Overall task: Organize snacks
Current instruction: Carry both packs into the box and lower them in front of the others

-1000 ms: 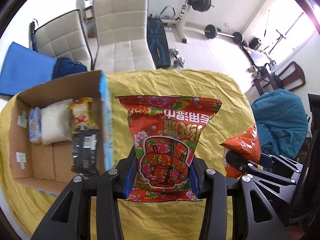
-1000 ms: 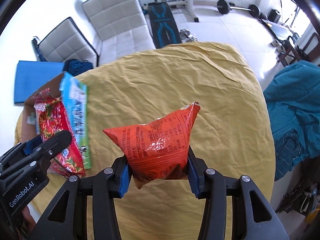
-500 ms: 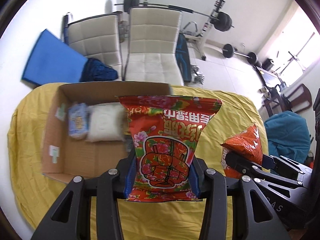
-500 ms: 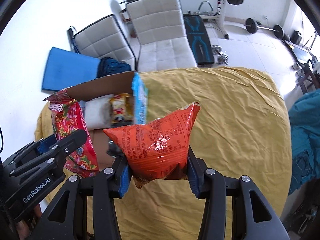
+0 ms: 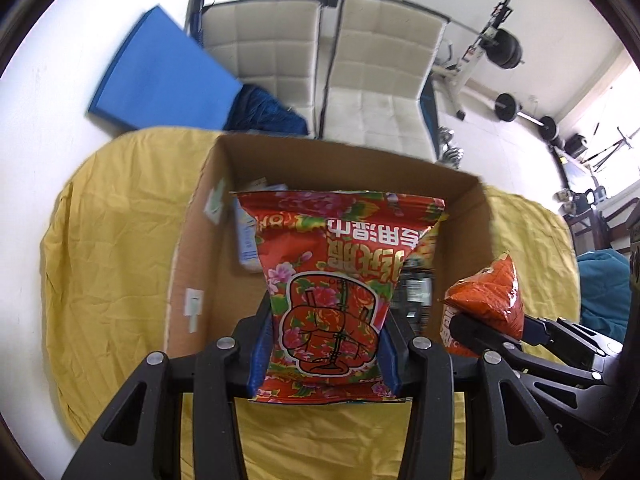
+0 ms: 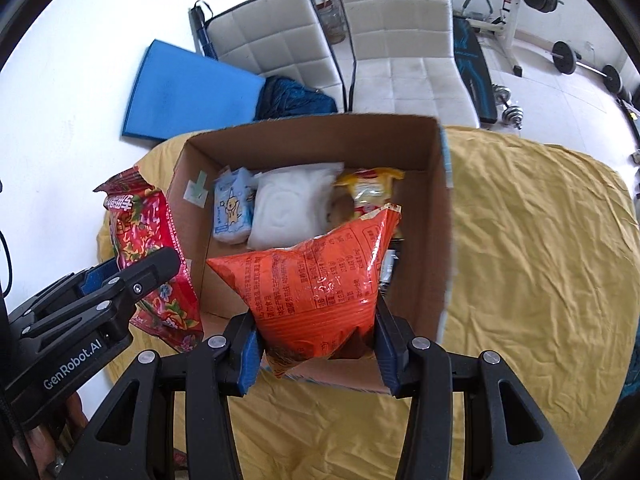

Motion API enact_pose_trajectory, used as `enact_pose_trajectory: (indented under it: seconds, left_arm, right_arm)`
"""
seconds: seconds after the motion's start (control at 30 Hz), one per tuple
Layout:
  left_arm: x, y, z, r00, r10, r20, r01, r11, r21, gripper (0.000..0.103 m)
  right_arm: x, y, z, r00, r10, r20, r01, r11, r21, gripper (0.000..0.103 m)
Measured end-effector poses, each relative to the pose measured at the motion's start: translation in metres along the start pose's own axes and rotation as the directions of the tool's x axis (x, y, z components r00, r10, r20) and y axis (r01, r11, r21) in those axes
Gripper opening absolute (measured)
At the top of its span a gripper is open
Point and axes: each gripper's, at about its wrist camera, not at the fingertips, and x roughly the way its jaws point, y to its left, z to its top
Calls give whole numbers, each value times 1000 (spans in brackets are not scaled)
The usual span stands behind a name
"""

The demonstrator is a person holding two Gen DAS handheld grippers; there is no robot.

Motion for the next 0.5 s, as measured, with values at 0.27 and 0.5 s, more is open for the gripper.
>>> enact_pose_trajectory:
  seconds: [0.27, 0.5]
  left_arm:
    - [72, 40, 6, 985, -35, -166, 27, 998, -49, 41]
    - [119, 49, 4, 961, -53, -271, 42, 998, -48, 41]
  right_arm:
    - [78, 13, 7, 994, 18, -109, -15, 999, 29, 49]
    - [134, 13, -1, 978, 31, -205, -20, 998, 56, 50]
